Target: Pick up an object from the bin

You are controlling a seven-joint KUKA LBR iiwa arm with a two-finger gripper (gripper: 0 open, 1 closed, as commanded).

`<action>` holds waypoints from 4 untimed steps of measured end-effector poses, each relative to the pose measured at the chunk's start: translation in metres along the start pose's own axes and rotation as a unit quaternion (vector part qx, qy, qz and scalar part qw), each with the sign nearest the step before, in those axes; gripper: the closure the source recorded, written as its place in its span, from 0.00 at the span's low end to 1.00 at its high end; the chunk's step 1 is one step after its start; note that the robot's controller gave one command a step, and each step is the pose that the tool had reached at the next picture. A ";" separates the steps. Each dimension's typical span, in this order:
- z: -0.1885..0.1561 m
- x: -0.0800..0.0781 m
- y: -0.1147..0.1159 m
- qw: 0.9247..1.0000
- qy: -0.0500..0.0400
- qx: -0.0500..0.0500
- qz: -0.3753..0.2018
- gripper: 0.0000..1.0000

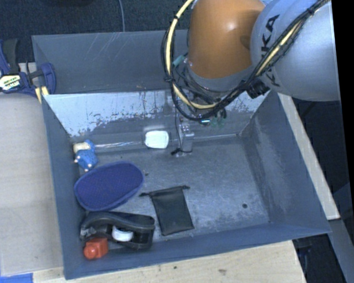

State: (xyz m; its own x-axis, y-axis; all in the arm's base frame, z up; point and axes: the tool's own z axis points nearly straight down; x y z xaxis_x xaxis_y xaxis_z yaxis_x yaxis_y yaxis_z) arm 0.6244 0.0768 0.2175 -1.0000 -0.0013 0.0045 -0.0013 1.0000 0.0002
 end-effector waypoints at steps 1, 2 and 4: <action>0.152 0.058 0.011 1.000 0.000 0.000 -0.013 0.00; 0.117 0.078 -0.010 0.999 -0.002 0.000 0.047 0.00; 0.148 0.108 0.025 0.940 -0.005 0.000 0.342 0.00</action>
Offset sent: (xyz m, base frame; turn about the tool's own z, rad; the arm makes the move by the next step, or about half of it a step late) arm -0.0572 0.0113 -0.1475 -0.0250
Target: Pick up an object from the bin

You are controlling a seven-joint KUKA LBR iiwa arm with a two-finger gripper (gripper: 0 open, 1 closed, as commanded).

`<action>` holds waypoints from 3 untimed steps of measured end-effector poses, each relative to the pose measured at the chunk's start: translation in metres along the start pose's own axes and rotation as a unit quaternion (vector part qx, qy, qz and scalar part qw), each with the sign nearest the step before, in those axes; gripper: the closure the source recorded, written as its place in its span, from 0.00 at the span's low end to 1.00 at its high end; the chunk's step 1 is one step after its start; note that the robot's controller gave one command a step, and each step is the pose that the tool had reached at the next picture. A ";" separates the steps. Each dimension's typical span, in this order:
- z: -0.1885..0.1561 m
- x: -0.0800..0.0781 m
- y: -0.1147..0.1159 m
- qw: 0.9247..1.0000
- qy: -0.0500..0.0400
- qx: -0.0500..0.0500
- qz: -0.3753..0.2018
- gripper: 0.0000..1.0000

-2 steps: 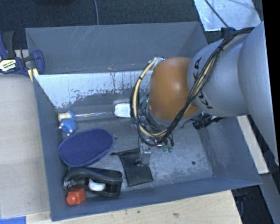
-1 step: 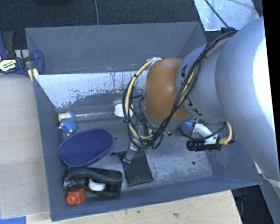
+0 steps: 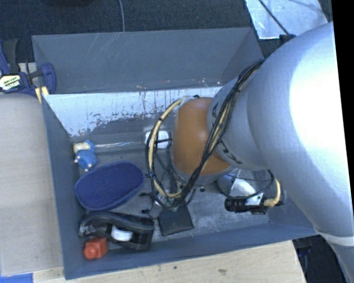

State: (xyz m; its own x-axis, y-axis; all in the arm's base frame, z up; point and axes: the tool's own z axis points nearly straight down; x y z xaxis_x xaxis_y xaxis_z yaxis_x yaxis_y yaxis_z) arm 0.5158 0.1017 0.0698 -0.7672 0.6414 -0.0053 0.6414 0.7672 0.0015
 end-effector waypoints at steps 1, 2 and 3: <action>0.000 -0.001 0.000 1.000 -0.001 0.000 0.000 0.00; -0.001 -0.001 0.000 1.000 -0.001 -0.001 0.000 1.00; -0.027 -0.003 0.000 1.000 0.001 -0.001 0.000 1.00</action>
Offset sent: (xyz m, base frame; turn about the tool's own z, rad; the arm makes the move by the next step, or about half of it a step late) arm 0.0000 0.0000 0.0000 0.0000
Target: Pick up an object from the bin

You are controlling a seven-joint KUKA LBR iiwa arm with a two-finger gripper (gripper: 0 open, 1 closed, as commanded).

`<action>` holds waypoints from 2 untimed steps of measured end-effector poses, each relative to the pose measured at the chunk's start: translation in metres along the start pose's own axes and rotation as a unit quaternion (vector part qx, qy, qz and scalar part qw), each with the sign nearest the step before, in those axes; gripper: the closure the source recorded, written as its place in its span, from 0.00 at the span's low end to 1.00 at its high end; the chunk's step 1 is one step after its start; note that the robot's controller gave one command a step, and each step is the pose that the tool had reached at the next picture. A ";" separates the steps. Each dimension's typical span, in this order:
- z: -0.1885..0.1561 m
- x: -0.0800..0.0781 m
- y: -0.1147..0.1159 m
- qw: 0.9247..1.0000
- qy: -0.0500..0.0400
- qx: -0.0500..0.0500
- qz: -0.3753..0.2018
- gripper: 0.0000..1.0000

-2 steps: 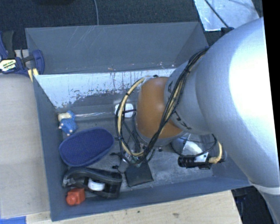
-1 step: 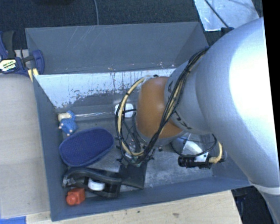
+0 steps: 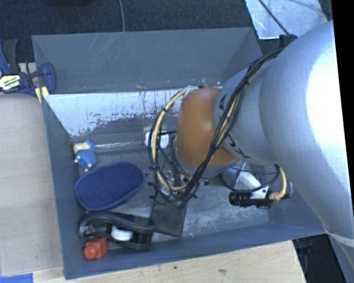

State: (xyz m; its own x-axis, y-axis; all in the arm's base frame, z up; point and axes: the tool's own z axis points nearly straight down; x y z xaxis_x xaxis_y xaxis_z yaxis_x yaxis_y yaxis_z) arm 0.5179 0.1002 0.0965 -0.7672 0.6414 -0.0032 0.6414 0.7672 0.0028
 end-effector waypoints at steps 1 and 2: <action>-0.026 -0.002 0.000 1.000 0.000 0.000 -0.001 1.00; -0.058 -0.003 0.001 1.000 0.000 0.000 -0.002 1.00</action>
Offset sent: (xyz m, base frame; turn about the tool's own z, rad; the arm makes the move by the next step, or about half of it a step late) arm 0.0000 -0.0001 0.0247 0.0000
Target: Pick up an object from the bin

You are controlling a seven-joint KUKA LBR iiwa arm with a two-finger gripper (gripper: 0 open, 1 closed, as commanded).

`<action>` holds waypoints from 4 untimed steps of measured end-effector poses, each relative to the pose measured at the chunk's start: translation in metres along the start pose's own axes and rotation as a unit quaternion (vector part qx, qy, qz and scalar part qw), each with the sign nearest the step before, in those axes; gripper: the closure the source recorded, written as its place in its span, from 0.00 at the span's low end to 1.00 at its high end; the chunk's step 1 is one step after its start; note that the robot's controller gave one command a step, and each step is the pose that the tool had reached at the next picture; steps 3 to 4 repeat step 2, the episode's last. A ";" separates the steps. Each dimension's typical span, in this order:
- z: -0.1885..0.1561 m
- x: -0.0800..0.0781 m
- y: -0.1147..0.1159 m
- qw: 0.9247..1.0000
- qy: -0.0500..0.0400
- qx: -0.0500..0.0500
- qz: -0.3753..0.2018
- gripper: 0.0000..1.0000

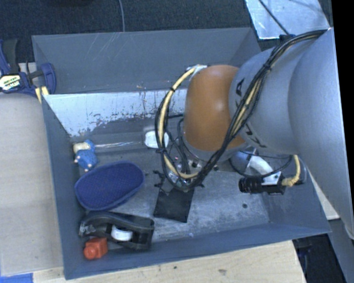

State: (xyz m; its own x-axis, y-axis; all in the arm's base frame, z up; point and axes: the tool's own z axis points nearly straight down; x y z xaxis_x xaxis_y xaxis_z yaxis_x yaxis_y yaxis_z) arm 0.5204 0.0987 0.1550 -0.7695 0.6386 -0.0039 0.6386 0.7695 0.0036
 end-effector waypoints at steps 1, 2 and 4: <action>-0.037 -0.002 0.000 1.000 0.000 0.000 -0.001 1.00; -0.044 -0.003 0.001 1.000 0.000 0.000 -0.003 1.00; -0.044 -0.003 0.001 1.000 0.000 0.000 -0.003 1.00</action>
Offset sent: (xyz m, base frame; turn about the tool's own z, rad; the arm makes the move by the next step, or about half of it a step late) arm -0.0001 0.0000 0.0346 0.0000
